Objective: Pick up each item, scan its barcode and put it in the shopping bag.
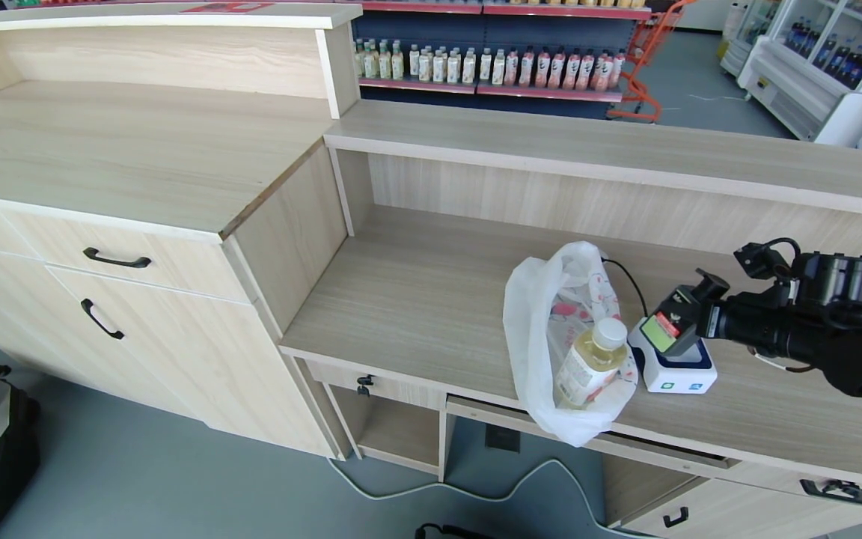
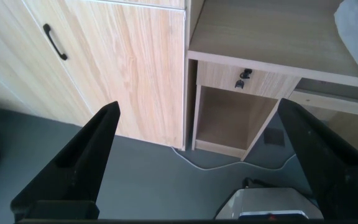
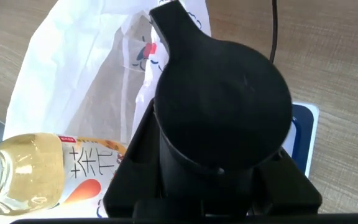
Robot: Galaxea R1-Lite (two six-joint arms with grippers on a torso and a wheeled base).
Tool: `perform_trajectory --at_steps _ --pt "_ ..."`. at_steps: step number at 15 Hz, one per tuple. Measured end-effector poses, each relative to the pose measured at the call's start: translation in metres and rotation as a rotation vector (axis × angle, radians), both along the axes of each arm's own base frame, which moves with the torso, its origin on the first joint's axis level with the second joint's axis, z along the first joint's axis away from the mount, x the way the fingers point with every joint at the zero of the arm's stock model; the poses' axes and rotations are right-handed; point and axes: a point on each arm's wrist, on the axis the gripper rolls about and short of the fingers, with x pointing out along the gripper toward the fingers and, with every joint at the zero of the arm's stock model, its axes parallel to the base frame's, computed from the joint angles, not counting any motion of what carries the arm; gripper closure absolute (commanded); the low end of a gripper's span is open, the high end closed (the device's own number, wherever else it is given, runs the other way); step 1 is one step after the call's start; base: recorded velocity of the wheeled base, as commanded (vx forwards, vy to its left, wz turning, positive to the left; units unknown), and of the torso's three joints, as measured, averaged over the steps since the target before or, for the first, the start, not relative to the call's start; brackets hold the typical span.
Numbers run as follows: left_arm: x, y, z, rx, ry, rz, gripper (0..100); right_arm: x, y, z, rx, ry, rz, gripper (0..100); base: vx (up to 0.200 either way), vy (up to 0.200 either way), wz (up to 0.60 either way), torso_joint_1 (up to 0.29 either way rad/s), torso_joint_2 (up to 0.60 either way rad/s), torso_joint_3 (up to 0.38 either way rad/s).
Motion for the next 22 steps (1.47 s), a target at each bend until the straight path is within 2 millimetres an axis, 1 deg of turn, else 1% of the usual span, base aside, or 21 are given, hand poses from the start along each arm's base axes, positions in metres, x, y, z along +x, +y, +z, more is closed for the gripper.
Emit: perform_trajectory --at_steps 2,4,5,6,8,9,10,12,13,15,17,18,19,22 --pt "0.0 0.0 0.0 0.0 0.0 0.0 0 -0.008 0.001 0.015 -0.072 -0.06 0.015 100 0.0 0.0 0.0 0.0 0.0 0.0" --pt "0.0 0.0 0.0 0.0 0.0 0.0 0 -0.027 -0.008 0.036 -0.218 -0.149 0.015 100 0.0 0.0 0.0 0.0 0.0 0.0" --pt "0.0 0.0 0.0 0.0 0.0 0.0 0 -0.041 -0.015 0.044 -0.314 -0.189 0.006 100 0.0 0.0 0.0 0.0 0.0 0.0" --pt "0.0 0.0 0.0 0.0 0.0 0.0 0 -0.059 -0.026 0.05 -0.433 -0.224 -0.016 100 0.0 0.0 0.0 0.0 0.0 0.0" --pt "0.0 0.0 0.0 0.0 0.0 0.0 0 -0.095 -0.045 0.055 -0.629 -0.259 -0.07 100 0.0 0.0 0.0 0.0 0.0 0.0" --pt "0.0 0.0 0.0 0.0 0.0 0.0 0 -0.108 -0.052 0.059 -0.704 -0.282 -0.098 100 0.0 0.0 0.0 0.0 0.0 0.0" --pt "0.0 0.0 0.0 0.0 0.0 0.0 0 -0.116 -0.054 0.062 -0.742 -0.303 -0.117 100 0.0 0.0 0.0 0.0 0.0 0.0" --pt "0.0 0.0 0.0 0.0 0.0 0.0 0 -0.123 -0.055 0.071 -0.797 -0.368 -0.142 100 0.0 0.0 0.0 0.0 0.0 0.0" --pt "0.0 0.0 0.0 0.0 0.0 -0.001 0 -0.124 -0.055 0.075 -0.831 -0.409 -0.153 100 0.0 0.0 0.0 0.0 0.0 0.0" --pt "0.0 0.0 0.0 0.0 0.0 0.0 0 -0.124 -0.054 0.077 -0.85 -0.433 -0.154 100 0.0 0.0 0.0 0.0 0.0 0.0" --pt "0.0 0.0 0.0 0.0 0.0 0.0 0 -0.114 -0.048 0.079 -0.83 -0.471 -0.138 100 0.0 0.0 0.6 -0.002 0.0 -0.002" --pt "0.0 0.0 0.0 0.0 0.0 0.0 0 -0.105 -0.044 0.077 -0.803 -0.477 -0.123 100 0.0 0.0 0.6 -0.002 0.0 0.007" --pt "0.0 0.0 0.0 0.0 0.0 0.0 0 -0.096 -0.04 0.077 -0.772 -0.488 -0.111 100 0.0 0.0 0.0 0.0 0.0 0.0" --pt "0.0 0.0 0.0 0.0 0.0 -0.001 0 -0.057 -0.014 0.062 -0.594 -0.47 -0.004 100 0.0 0.0 0.0 0.0 0.0 0.0"
